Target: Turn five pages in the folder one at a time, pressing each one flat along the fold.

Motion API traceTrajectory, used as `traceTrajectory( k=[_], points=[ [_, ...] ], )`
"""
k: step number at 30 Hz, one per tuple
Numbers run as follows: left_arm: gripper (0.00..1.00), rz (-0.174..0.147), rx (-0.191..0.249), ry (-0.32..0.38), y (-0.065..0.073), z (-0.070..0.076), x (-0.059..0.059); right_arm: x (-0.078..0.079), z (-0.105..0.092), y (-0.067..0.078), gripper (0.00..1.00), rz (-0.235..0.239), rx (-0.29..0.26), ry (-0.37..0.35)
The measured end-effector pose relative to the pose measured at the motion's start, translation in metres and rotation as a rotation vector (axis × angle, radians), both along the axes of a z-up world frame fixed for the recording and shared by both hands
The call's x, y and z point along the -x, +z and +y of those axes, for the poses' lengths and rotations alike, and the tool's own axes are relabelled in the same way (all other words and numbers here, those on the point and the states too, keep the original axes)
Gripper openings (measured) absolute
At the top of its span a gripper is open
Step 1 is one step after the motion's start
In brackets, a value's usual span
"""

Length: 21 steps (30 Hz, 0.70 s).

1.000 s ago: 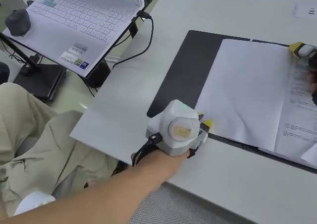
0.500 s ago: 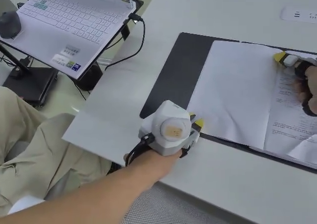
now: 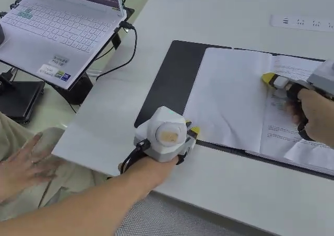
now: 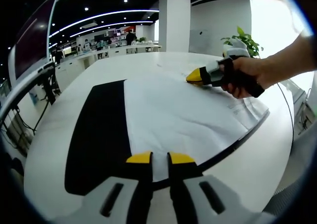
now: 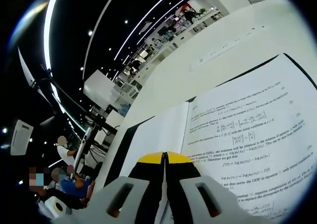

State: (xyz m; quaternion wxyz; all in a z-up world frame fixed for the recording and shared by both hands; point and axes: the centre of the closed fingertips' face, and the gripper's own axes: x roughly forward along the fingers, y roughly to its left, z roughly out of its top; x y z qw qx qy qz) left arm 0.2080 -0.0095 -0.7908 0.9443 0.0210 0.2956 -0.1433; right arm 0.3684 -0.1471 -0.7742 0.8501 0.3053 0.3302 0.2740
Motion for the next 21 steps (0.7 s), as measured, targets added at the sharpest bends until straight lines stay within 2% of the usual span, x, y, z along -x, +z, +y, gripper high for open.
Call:
traceTrajectory(
  k=[12, 21],
  points=[
    [0.1, 0.004, -0.006, 0.003, 0.003, -0.001, 0.002, 0.039, -0.002, 0.001, 0.0, 0.019, -0.036, 0.011],
    [0.1, 0.004, -0.008, 0.005, 0.003, -0.001, 0.002, 0.074, 0.001, -0.003, 0.0, 0.039, -0.025, 0.045]
  ],
)
